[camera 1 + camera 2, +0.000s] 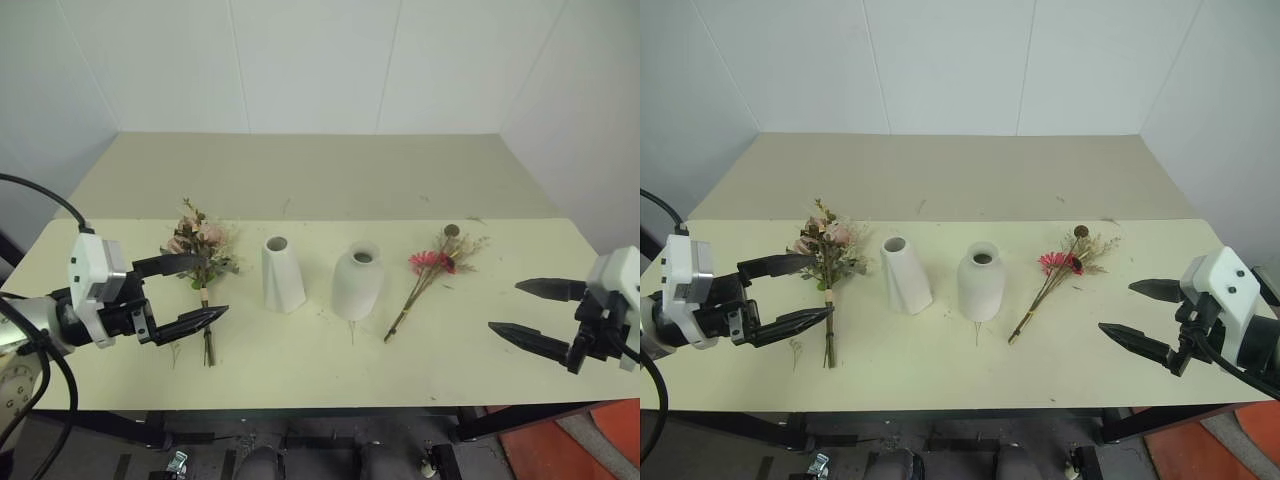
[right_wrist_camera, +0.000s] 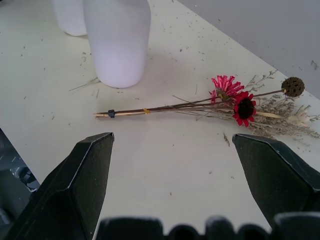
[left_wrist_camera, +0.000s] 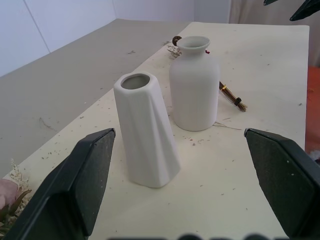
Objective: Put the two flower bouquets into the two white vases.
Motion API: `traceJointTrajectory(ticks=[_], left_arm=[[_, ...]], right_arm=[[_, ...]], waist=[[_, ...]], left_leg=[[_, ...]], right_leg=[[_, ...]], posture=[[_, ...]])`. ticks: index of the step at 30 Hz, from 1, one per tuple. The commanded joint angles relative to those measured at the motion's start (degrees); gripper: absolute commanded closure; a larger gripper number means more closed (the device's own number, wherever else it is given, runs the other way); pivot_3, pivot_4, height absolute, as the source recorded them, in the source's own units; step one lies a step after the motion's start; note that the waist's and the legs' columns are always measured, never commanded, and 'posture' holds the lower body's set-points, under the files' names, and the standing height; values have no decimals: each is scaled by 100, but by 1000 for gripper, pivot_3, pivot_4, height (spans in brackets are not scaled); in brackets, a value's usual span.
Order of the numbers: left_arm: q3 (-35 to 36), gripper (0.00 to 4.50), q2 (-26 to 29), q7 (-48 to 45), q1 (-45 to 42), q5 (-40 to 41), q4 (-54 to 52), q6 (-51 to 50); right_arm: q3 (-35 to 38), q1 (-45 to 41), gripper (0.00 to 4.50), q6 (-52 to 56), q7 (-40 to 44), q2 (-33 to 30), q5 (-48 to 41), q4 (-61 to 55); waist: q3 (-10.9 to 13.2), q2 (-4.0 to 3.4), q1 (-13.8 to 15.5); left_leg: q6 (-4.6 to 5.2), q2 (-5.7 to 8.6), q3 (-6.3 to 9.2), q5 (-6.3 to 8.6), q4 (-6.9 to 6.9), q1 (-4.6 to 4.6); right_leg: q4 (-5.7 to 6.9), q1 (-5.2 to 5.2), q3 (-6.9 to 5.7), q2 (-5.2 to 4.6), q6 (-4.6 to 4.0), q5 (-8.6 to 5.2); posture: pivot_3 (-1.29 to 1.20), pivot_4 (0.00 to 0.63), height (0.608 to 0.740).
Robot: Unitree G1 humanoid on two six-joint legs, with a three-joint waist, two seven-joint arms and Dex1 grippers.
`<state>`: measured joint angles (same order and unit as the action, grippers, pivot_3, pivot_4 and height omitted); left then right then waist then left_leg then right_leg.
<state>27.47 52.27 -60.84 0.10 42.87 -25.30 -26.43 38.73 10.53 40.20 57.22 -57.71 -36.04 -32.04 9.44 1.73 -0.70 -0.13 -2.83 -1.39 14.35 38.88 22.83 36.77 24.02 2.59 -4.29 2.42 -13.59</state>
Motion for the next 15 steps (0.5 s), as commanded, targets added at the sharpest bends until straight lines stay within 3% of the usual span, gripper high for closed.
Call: traceJointTrajectory(ticks=[1, 11, 15], left_arm=[[148, 0, 33, 12, -29, 74, -138, 46], [155, 0, 53, 293, -3, -21, -182, -100], [-386, 0, 715, 1192, -221, -635, -368, -1103]], right_arm=[[90, -9, 49, -108, 0, -41, 45, -35], [125, -144, 49, -113, 50, -65, 33, 74], [10, -305, 49, -211, 184, -200, 83, 222]], waist=[[0, 0, 0], [0, 0, -1], [1, 1, -2]], left_leg=[[0, 0, 0, 0, 0, 0], [0, 0, 0, 0, 0, 0], [0, 0, 1, 0, 0, -1]], right_leg=[[0, 0, 0, 0, 0, 0], [0, 0, 0, 0, 0, 0], [2, 0, 0, 1, 0, 0]], posture=[[0, 150, 740], [0, 150, 740], [0, 150, 740]])
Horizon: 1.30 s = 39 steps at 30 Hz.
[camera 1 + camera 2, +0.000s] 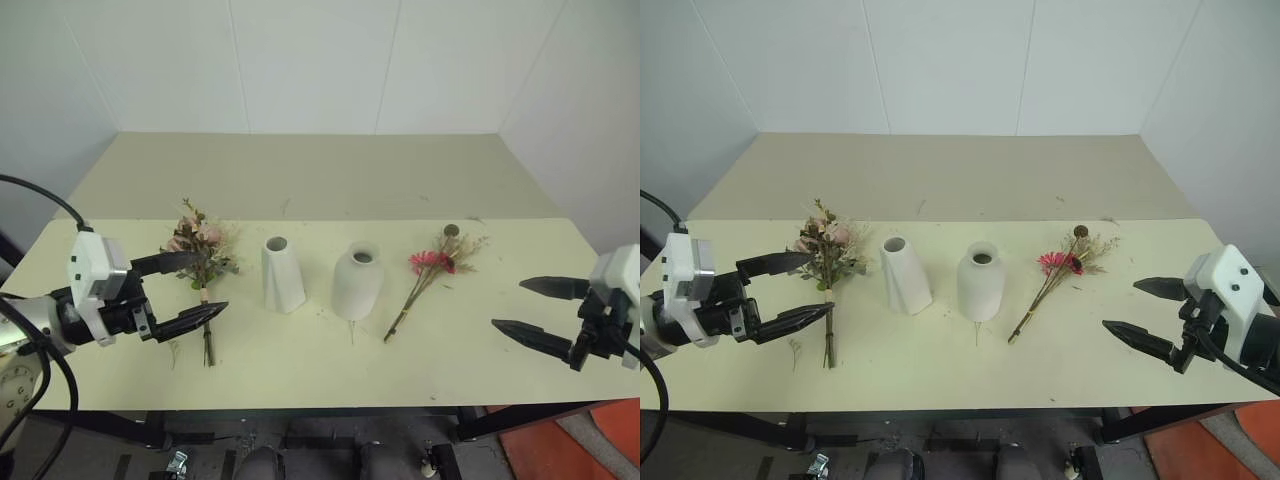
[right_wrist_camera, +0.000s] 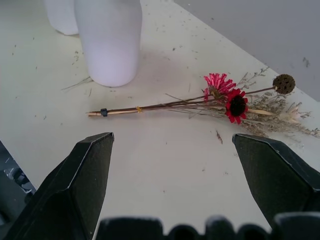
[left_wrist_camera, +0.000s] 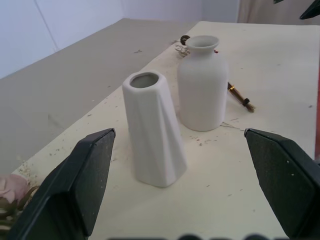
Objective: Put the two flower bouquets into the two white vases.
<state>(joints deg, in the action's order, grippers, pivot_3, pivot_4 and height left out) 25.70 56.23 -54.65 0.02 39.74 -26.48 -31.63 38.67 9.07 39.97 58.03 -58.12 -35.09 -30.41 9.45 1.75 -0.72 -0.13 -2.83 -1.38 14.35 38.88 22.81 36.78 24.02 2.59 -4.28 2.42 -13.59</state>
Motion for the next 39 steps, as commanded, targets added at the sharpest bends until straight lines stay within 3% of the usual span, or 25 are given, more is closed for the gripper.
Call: traceJointTrajectory(ticks=[1, 7, 11, 17, 20, 30, 33, 39], left_arm=[[-333, 0, 411, 767, -324, -369, -277, -806], [-1395, 0, 647, 2009, -1581, -675, -96, -2785], [-2055, 0, 265, 2668, -2507, -862, 228, -4017], [-2606, 0, -316, 3197, -3230, -1094, 537, -5246], [-2847, 0, -637, 3410, -3552, -1249, 894, -5758], [-3103, 0, -1735, 3880, -3894, -1758, 1890, -5959], [-3028, 557, -1872, 3980, -3929, -1917, 2020, -5938], [-2972, 2399, -1815, 3957, -3960, -2016, 2062, -5881]], right_arm=[[-21, -227, 49, -209, 120, -190, -4, 109], [-319, -736, 49, -340, 214, -322, -27, 359], [-555, -1120, 49, -427, 271, -370, -74, 490], [-659, -1461, 49, -430, 379, -366, -144, 535], [-664, -1506, 49, -415, 435, -372, -165, 524], [-649, -1593, 49, -351, 473, -441, -323, 465], [-573, -1544, 0, -323, 478, -447, -348, 424], [-502, -1493, 0, -286, 486, -429, -385, 372]], waist=[[0, -1, 0], [1, 1, 12], [1, 2, 2], [4, 6, -8], [4, 6, 12], [3, 5, 11], [-1, -1, 27], [-1, -2, -18]], left_leg=[[0, 1, -1, 0, 0, -1], [0, 1, 0, 0, -1, 2], [0, 3, 1, 0, 0, 4], [0, 4, 4, 0, -1, 11], [0, 6, 5, 0, 3, 7], [0, 10, 10, 0, 4, 5], [0, 12, 11, 0, 5, -4], [0, 12, 11, -1, 4, -18]], right_leg=[[-1, 0, 2, -1, 0, 0], [-1, 2, 0, -1, 2, 0], [0, 2, 1, -1, 3, 1], [1, 10, 0, 1, 3, 1], [4, 4, 0, 0, 3, 1], [7, 0, -2, -4, 3, 1], [9, -9, -2, -5, 3, 1], [14, -19, 1, -5, 3, 1]], posture=[[0, 150, 740], [0, 150, 740], [0, 150, 740], [0, 150, 740], [0, 150, 740], [0, 150, 740], [0, 150, 740], [0, 150, 740]])
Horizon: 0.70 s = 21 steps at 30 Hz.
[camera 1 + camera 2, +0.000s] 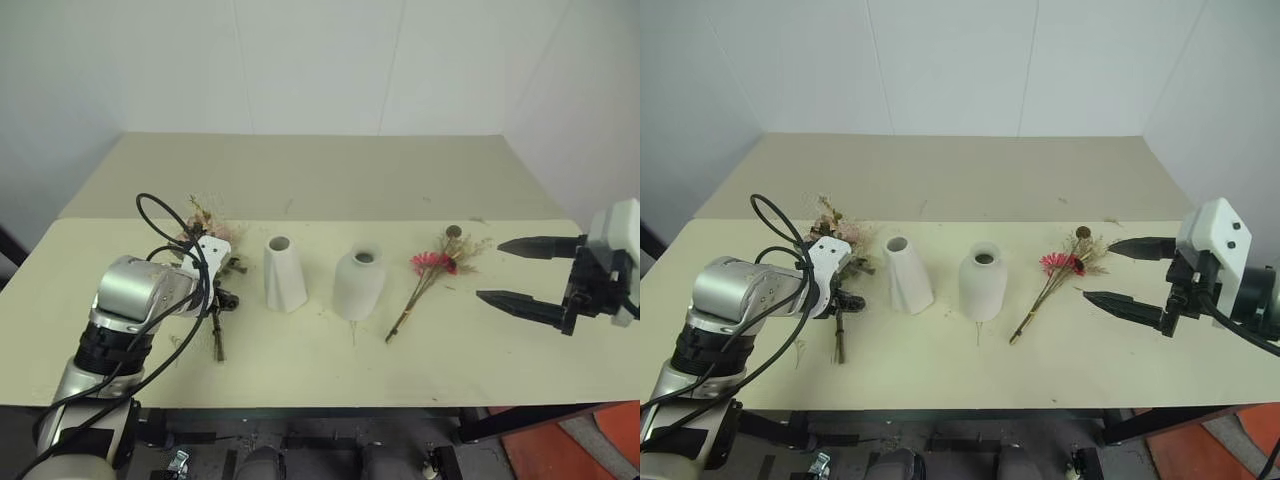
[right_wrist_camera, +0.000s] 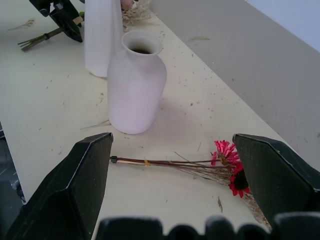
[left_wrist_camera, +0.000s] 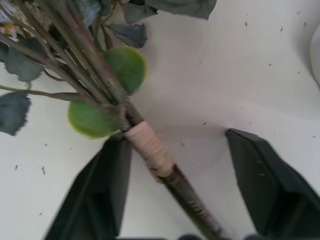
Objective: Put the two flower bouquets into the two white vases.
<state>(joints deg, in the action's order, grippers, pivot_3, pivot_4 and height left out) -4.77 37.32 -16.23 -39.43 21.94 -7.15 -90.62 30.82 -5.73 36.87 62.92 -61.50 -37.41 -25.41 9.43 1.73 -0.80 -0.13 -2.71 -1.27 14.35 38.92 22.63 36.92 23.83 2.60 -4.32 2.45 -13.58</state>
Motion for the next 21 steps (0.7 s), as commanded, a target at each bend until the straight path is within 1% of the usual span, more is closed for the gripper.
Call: traceJointTrajectory(ticks=[1, 4, 6, 7, 11, 12, 15, 18, 19, 21], left_arm=[[83, 2704, 91, 115, -21, -245, 134, 26], [190, 3633, 145, 165, -63, -332, 153, 60], [393, 4237, 90, 263, -125, -444, 235, 49], [493, 4389, 67, 285, -157, -474, 285, 32], [914, 4388, -10, 566, -138, -746, 331, 272], [1149, 4388, -102, 681, -45, -813, 207, 629], [1690, 4388, -381, 999, 304, -1037, -182, 2232], [1991, 4388, -624, 1043, 437, -1089, -454, 3621], [2071, 4388, -690, 963, 434, -1032, -507, 3972], [2340, 4388, -863, 735, 250, -667, -609, 4244]], right_arm=[[289, -5, 0, 28, -1, -87, -161, -134], [263, -10, 0, 58, 2, -67, -214, -135], [223, -11, 0, 67, -8, -62, -248, -139], [206, -11, 0, 71, -13, -63, -266, -137], [158, -27, 0, 80, 1, -61, -357, -105], [155, -35, 0, 95, 17, -64, -391, -91], [154, -53, 0, 144, 91, -55, -517, -60], [127, -4, 0, 97, 94, -29, -541, -75], [102, -3, 0, 80, 77, -22, -528, -70], [59, -14, 0, 58, 38, -3, -503, -53]], waist=[[0, 0, -16], [0, 0, -21], [0, 1, -22], [1, 1, -19], [1, 2, 3], [1, 2, 7], [2, 4, 20], [5, 8, 44], [5, 9, 53], [5, 9, 73]], left_leg=[[0, 0, 0, 0, 0, -2], [0, 0, 0, 0, 0, -3], [0, 0, 0, 0, -1, -3], [0, 0, 0, 0, -1, -1], [0, 0, 2, 0, 1, 17], [0, 0, 2, 0, 2, 22], [-1, 0, 4, 0, 3, 28], [-1, 1, 3, -1, 3, 32], [-2, 1, 3, -1, 5, 33], [-2, 1, 2, -1, 4, 31]], right_leg=[[1, -1, 1, 1, 0, 0], [3, -1, 2, 1, 0, 0], [2, 0, 2, 1, 0, 0], [1, 1, 1, 1, 0, 0], [1, 16, 0, 1, 0, 0], [1, 21, -1, 0, 0, 0], [-3, 23, -4, -4, 0, 1], [-6, 23, -6, -6, 0, 3], [-6, 23, -6, -7, 1, 4], [-8, 21, -6, -7, 1, 5]], posture=[[0, 150, 740], [0, 150, 740], [0, 150, 740], [0, 150, 740], [0, 150, 740], [0, 150, 740], [0, 150, 740], [0, 150, 740], [0, 150, 740], [0, 150, 740]])
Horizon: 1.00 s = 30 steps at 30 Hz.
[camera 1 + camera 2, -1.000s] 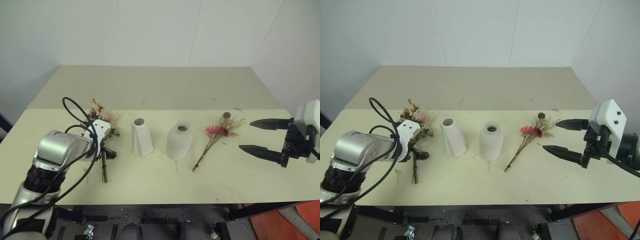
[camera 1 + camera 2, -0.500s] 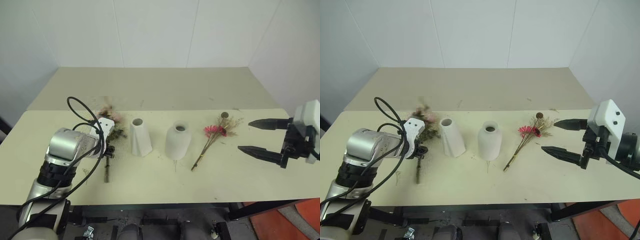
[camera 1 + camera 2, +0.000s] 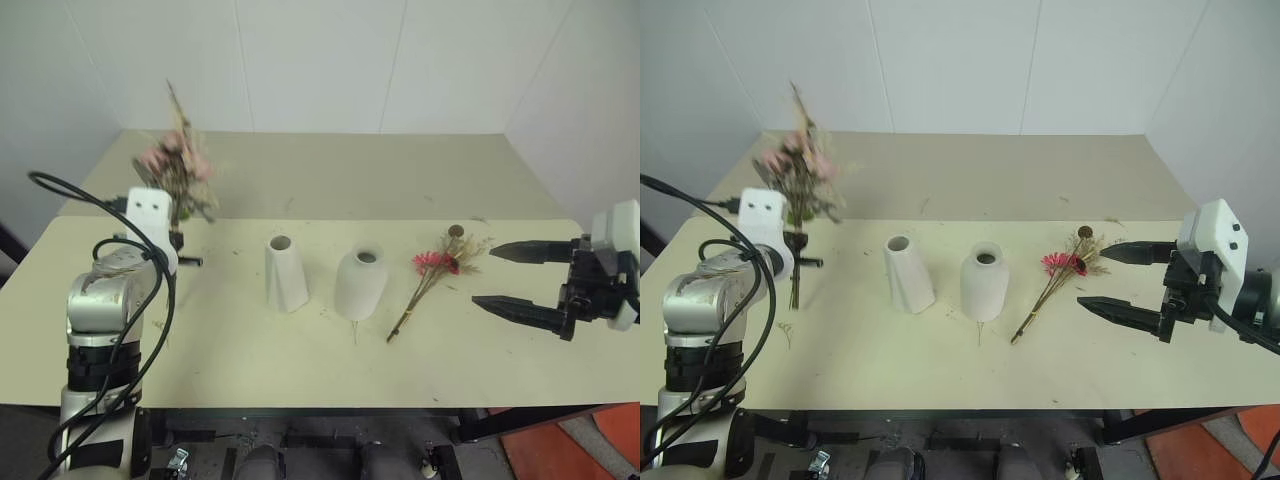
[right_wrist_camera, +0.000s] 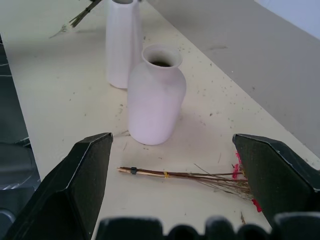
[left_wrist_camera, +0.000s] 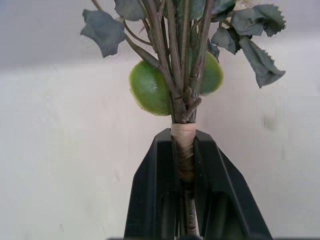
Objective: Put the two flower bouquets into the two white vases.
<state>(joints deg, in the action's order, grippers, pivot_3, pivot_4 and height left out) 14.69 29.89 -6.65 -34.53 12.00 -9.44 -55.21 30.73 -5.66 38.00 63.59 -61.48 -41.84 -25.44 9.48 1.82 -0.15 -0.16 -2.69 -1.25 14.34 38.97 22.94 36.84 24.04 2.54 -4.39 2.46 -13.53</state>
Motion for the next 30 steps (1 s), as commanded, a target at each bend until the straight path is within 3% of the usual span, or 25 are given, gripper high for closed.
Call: traceJointTrajectory(ticks=[1, 7, 12, 20, 30], left_arm=[[536, 4388, -203, -346, -373, 565, -440, 740], [1227, 4388, -481, -1301, -1025, 2369, -672, 551], [1126, 4388, -300, -2326, -1194, 3430, -617, 562], [549, 4388, -327, -3043, -1413, 3698, -137, 900], [-30, 4388, -269, -3506, -1325, 3208, 412, 1531]], right_arm=[[60, -21, 0, -64, -42, 4, -51, -47], [95, 37, 0, -72, -115, 65, -41, -106], [194, 197, 0, -71, -227, 148, -57, -277], [353, 339, 0, -21, -390, 215, -131, -486], [568, 621, 0, 40, -563, 306, -255, -724]], waist=[[0, 0, 14], [0, 1, 30], [0, 0, 10], [0, 1, -7], [0, 1, -16]], left_leg=[[0, 0, 0, 0, 0, -1], [0, 0, 0, 0, 1, 4], [0, 0, 0, 0, 2, -1], [0, 0, 0, -1, 2, -6], [0, 0, 1, -1, 2, -5]], right_leg=[[0, -1, 0, 0, 0, 0], [-3, 0, -3, 1, 3, 1], [1, -2, -1, 2, 3, 1], [-1, -7, -1, 4, 4, 0], [-1, -7, 0, 4, 4, 0]], posture=[[0, 150, 740], [0, 150, 740], [0, 150, 740], [0, 150, 740], [0, 150, 740]])
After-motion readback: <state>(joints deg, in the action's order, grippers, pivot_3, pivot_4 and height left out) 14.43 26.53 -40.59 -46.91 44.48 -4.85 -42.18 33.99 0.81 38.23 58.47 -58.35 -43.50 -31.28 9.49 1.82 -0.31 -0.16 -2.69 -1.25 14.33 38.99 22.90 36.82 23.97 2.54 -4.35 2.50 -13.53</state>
